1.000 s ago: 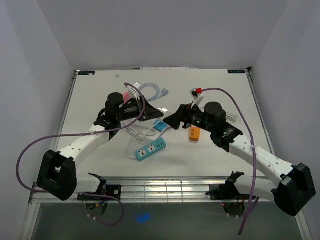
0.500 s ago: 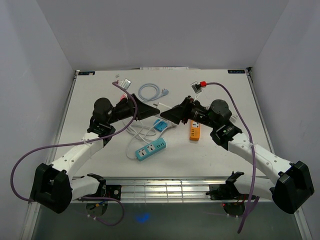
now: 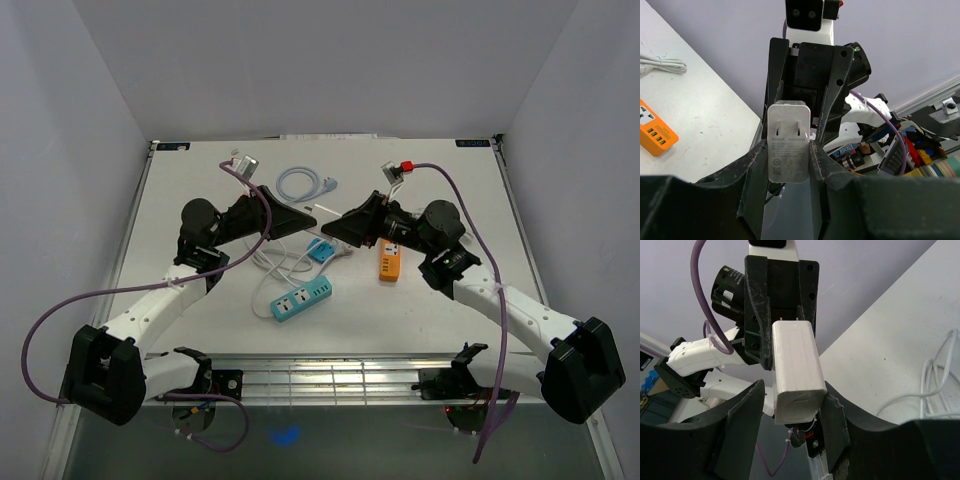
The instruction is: Insert the plug
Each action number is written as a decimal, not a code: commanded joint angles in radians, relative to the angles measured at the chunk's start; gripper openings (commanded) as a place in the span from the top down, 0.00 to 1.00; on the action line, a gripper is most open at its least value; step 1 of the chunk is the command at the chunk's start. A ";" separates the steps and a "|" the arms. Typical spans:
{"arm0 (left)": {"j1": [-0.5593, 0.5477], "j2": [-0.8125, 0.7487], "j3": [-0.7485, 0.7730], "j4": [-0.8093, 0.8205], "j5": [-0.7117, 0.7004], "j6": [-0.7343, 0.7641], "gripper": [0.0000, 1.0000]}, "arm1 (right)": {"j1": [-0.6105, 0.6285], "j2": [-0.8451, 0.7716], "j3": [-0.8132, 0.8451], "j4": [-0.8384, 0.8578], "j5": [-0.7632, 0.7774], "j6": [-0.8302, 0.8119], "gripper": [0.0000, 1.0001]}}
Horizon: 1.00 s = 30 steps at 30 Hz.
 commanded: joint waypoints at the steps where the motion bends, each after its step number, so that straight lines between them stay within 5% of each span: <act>1: 0.002 0.002 -0.007 0.053 0.008 -0.020 1.00 | 0.003 0.007 0.001 0.100 -0.042 0.015 0.47; 3: 0.002 0.006 -0.007 0.054 0.008 -0.020 1.00 | 0.003 0.021 0.004 0.100 -0.051 0.009 0.48; 9: 0.002 -0.004 -0.026 0.058 0.011 -0.011 1.00 | 0.003 0.021 0.004 0.059 -0.040 -0.015 0.86; 10: 0.004 -0.007 -0.027 0.051 0.012 -0.005 0.94 | 0.003 0.017 0.006 0.039 -0.036 -0.023 0.92; 12: 0.011 -0.012 -0.032 0.015 0.022 0.020 0.84 | 0.003 -0.002 0.010 -0.019 -0.010 -0.049 0.92; 16: 0.041 -0.065 -0.061 -0.106 0.019 0.098 0.31 | 0.003 -0.042 0.044 -0.197 0.070 -0.121 0.92; 19: 0.085 -0.124 -0.093 -0.250 0.000 0.159 0.14 | 0.004 -0.063 0.067 -0.323 0.118 -0.176 0.92; 25: 0.148 -0.204 -0.090 -0.480 -0.039 0.262 0.03 | 0.003 -0.046 0.136 -0.538 0.180 -0.277 0.92; 30: 0.150 -0.216 0.025 -0.896 -0.240 0.443 0.02 | 0.015 0.069 0.323 -0.905 0.222 -0.405 0.92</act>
